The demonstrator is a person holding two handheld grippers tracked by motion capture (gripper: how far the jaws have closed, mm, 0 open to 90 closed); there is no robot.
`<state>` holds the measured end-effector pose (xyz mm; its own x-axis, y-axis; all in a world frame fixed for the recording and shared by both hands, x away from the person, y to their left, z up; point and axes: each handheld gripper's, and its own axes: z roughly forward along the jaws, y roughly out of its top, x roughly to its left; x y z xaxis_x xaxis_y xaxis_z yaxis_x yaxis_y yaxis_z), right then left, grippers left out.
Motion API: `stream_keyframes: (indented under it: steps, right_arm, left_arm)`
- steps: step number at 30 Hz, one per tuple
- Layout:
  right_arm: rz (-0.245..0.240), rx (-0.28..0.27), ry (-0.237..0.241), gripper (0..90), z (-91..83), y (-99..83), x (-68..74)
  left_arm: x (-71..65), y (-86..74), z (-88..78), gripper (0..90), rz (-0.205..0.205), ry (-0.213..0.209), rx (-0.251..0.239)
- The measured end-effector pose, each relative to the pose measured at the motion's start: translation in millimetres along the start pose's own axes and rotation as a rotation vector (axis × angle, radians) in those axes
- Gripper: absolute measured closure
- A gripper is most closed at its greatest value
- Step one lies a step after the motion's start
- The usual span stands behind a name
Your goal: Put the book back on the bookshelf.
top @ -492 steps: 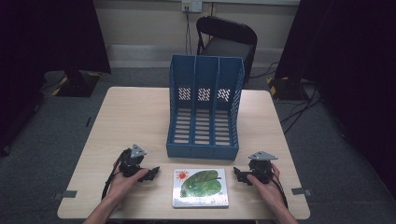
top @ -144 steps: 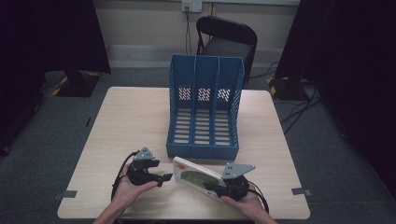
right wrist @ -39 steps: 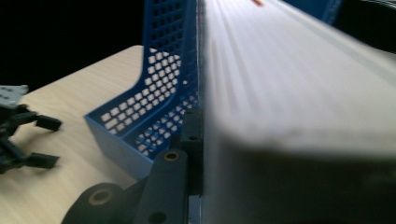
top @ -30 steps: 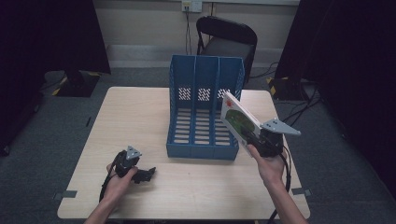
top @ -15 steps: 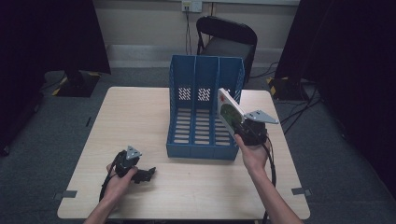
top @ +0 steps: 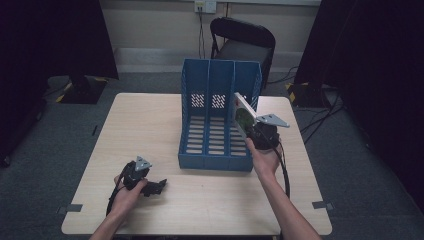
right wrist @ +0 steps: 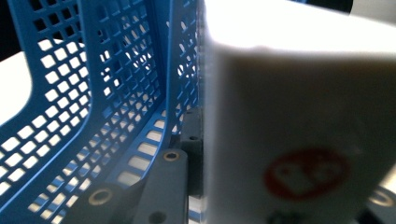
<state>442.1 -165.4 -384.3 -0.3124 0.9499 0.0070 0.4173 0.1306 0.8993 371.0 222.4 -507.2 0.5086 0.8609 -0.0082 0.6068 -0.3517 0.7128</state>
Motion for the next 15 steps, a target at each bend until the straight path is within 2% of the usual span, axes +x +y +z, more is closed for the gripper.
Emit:
stream_keyframes:
  steps: [2,10,15]
  right_arm:
    - [0.004,0.009,-0.015,76.3,7.6,0.4,0.0]
    - [0.009,0.023,-0.015,76.2,26.3,0.0,-0.2]
    - [0.012,0.06,-0.033,76.2,40.2,-0.5,-1.4]
  left_arm:
    - [0.0,0.0,0.0,0.0,0.0,0.0,0.0]
    - [0.1,0.1,0.2,0.0,0.0,-0.004,-0.001]
    - [0.1,0.1,0.2,0.0,0.0,-0.004,0.0]
